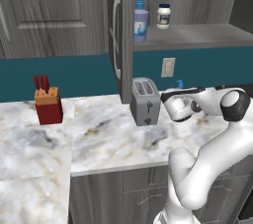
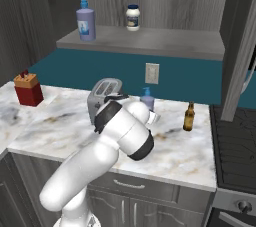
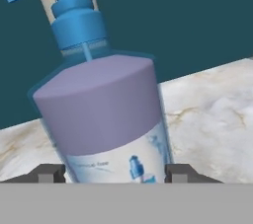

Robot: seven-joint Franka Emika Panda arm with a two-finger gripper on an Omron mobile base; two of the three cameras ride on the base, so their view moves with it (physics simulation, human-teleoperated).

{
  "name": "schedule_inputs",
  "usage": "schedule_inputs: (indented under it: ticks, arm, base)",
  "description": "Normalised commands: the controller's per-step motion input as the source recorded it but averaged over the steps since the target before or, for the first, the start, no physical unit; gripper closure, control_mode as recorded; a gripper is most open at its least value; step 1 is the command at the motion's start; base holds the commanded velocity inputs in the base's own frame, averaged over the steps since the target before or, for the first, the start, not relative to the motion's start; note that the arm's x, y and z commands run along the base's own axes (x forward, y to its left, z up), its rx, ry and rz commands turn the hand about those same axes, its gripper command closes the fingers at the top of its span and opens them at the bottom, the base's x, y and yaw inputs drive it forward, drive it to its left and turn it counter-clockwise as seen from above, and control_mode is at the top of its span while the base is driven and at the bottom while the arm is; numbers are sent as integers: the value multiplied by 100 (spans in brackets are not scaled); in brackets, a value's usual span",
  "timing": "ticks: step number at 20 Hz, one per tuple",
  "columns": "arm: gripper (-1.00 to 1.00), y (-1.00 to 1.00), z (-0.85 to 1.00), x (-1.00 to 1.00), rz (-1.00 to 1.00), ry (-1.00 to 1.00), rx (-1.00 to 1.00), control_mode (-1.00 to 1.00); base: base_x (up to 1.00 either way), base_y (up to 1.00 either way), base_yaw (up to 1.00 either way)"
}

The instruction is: Pick the soap dispenser and soap dispenser from the cabinet and place them on the counter.

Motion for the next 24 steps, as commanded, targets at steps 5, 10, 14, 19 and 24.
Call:
schedule_inputs:
  ticks: [5, 10, 14, 19, 24]
  arm:
    - [-100, -15, 2, 0, 0, 0, -1, -100]
    - [-100, -12, 7, -1, 0, 0, 0, -100]
    - [-100, -6, 8, -10, 0, 0, -3, -100]
    - [-100, -10, 16, -16, 1, 1, -6, -100]
    - [-100, -7, 21, -22, 1, 0, -7, -100]
  base:
    - [0, 0, 0]
    - [0, 0, 0]
    - [0, 0, 0]
    - [0, 0, 0]
    - [0, 0, 0]
